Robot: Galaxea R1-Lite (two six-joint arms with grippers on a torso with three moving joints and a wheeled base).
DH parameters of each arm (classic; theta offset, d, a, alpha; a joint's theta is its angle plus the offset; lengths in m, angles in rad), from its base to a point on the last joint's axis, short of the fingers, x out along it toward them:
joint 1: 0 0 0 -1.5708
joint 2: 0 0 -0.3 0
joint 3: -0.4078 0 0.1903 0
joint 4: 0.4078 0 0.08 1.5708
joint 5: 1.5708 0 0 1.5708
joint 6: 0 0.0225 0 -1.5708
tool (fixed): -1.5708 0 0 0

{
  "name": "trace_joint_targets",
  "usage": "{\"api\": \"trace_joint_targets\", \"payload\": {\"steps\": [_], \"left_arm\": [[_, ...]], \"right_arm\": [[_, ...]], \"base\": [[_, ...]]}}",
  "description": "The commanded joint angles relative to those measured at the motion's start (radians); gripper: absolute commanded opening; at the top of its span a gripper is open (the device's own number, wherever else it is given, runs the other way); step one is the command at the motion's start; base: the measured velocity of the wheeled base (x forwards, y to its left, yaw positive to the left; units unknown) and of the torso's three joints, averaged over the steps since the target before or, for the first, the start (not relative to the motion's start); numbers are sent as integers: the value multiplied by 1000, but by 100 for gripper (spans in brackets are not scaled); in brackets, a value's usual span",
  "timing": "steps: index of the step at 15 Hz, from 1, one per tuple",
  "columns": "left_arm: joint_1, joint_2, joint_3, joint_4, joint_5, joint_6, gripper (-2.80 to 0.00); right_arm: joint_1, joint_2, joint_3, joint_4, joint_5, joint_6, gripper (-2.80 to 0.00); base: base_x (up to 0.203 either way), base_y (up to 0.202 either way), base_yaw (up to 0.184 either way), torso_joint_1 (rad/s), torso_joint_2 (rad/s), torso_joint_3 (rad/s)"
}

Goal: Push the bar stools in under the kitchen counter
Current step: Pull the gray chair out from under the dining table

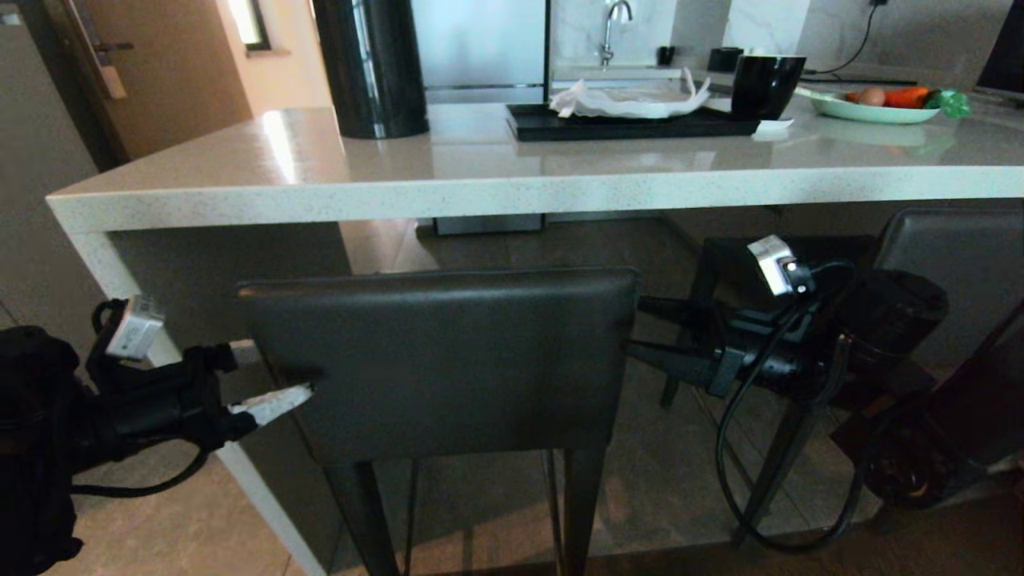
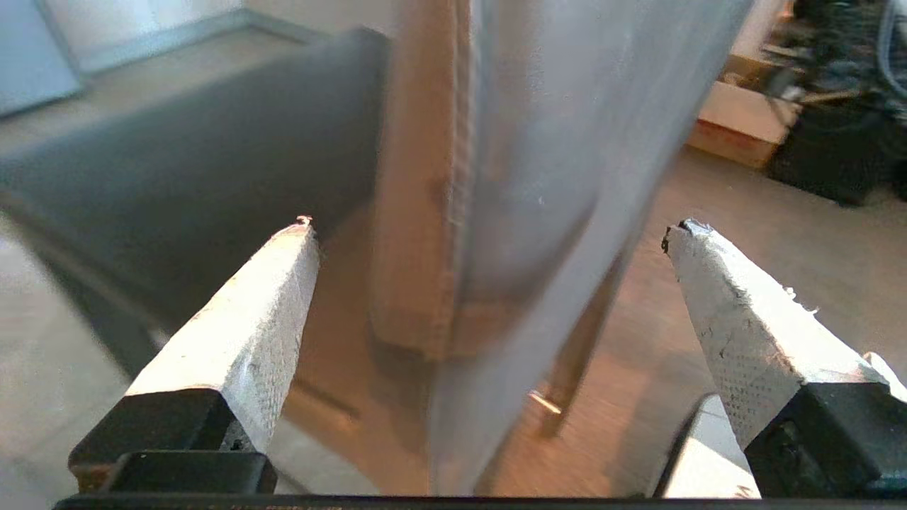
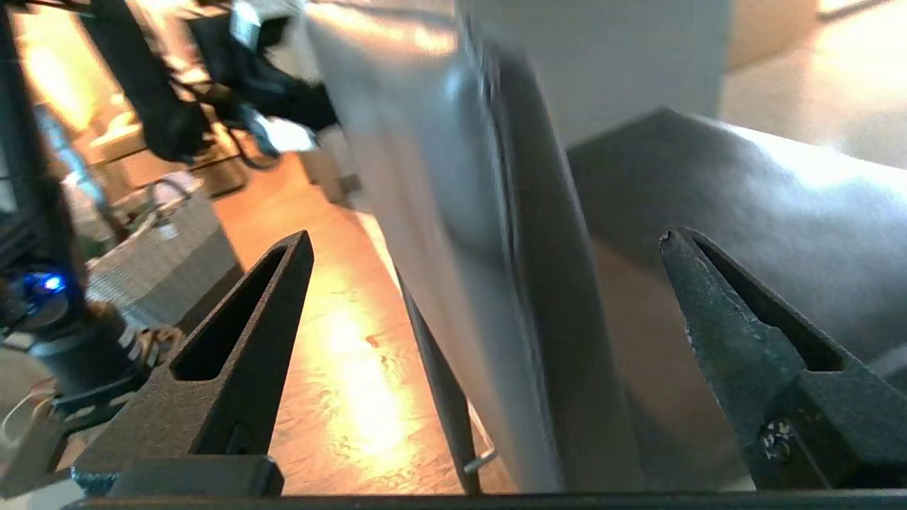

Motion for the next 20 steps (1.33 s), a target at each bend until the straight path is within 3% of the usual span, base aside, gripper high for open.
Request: {"api": "trace_joint_targets", "payload": {"steps": [1,7,11,20], "left_arm": [[-34,37,0,-10,-3,-12,0],[-60,50,-27,-10,-2,-27,0],[-50,20,-28,-10,-3,-26,0],[-50,3,0,-10,-2,-7,0]], "right_arm": [[-3,43,-70,-7,25,8,0],[24,115,-97,-12,66,19,0],[90,141,-72,-14,77,13,0],[104,147,-86,-12,91,25,0]], "base": [[0,0,0,0,0,0],[0,0,0,0,0,0],[0,0,0,0,0,0],[0,0,0,0,0,0]]}}
